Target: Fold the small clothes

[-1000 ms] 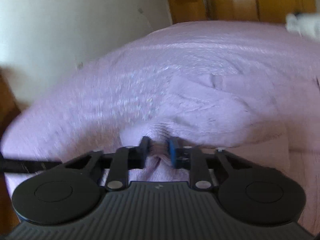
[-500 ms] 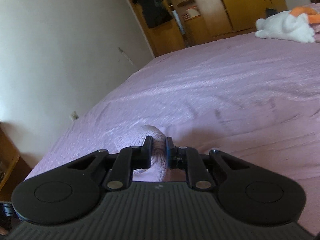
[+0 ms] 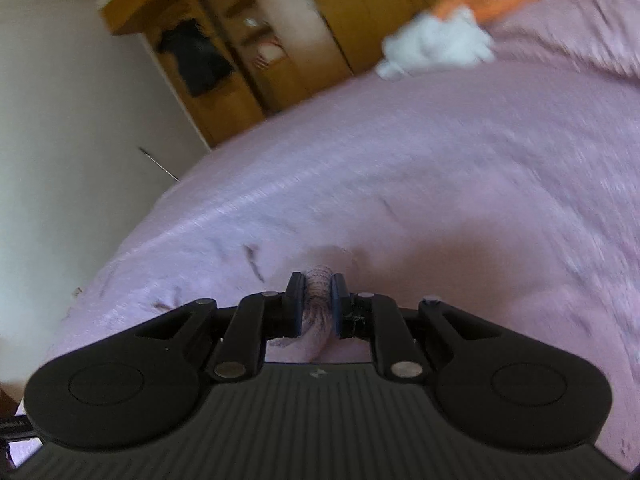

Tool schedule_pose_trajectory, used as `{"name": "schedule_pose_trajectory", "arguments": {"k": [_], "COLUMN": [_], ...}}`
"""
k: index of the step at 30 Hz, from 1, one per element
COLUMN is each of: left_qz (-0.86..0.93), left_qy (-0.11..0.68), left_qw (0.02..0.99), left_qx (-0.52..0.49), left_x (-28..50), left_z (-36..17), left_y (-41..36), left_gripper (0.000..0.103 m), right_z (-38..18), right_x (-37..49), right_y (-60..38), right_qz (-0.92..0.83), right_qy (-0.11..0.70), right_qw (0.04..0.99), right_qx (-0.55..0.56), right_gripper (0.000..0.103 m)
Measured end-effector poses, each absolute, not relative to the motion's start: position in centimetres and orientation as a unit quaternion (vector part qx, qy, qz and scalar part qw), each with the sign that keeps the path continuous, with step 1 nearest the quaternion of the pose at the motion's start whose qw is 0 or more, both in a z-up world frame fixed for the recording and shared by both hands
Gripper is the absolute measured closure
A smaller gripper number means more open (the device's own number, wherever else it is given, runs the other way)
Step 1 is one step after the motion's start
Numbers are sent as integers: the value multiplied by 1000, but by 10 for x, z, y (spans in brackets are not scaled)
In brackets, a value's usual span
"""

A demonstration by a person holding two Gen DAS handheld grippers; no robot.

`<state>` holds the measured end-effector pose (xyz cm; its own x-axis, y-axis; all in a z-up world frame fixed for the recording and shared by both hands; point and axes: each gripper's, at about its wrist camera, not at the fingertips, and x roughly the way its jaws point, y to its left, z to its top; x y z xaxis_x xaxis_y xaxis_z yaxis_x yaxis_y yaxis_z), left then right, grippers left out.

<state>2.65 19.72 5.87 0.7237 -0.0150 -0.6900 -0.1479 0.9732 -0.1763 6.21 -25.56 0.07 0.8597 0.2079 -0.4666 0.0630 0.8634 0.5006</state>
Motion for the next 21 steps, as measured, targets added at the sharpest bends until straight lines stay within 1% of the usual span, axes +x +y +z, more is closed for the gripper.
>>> {"name": "schedule_pose_trajectory", "arguments": {"k": [2, 3, 4, 6, 10, 14, 16, 19, 21], "left_qz": [33, 32, 30, 27, 22, 16, 12, 1, -6], "left_qy": [370, 370, 371, 373, 379, 381, 381, 382, 381], "left_qw": [922, 922, 923, 923, 921, 921, 922, 921, 922], "left_qx": [-107, -105, -102, -95, -83, -75, -73, -73, -69], "left_x": [28, 29, 30, 32, 35, 41, 45, 52, 56], "left_z": [58, 58, 59, 58, 56, 56, 57, 59, 61], "left_y": [191, 188, 185, 179, 167, 154, 146, 135, 127], "left_gripper": [60, 60, 60, 60, 60, 60, 60, 60, 60], "right_z": [-14, -20, -25, -29, -15, 5, 10, 8, 2], "right_x": [60, 58, 54, 43, 29, 41, 48, 62, 70], "right_y": [-267, -272, -275, -280, -278, -255, -239, -216, -209], "right_qz": [27, 16, 11, 9, 16, 54, 71, 80, 83], "right_qy": [289, 302, 307, 300, 277, 263, 260, 267, 281], "right_qw": [918, 912, 909, 910, 930, 947, 952, 955, 952], "right_qx": [272, 278, 282, 284, 242, 178, 148, 100, 87], "right_gripper": [76, 69, 55, 42, 38, 32, 27, 25, 25]}}
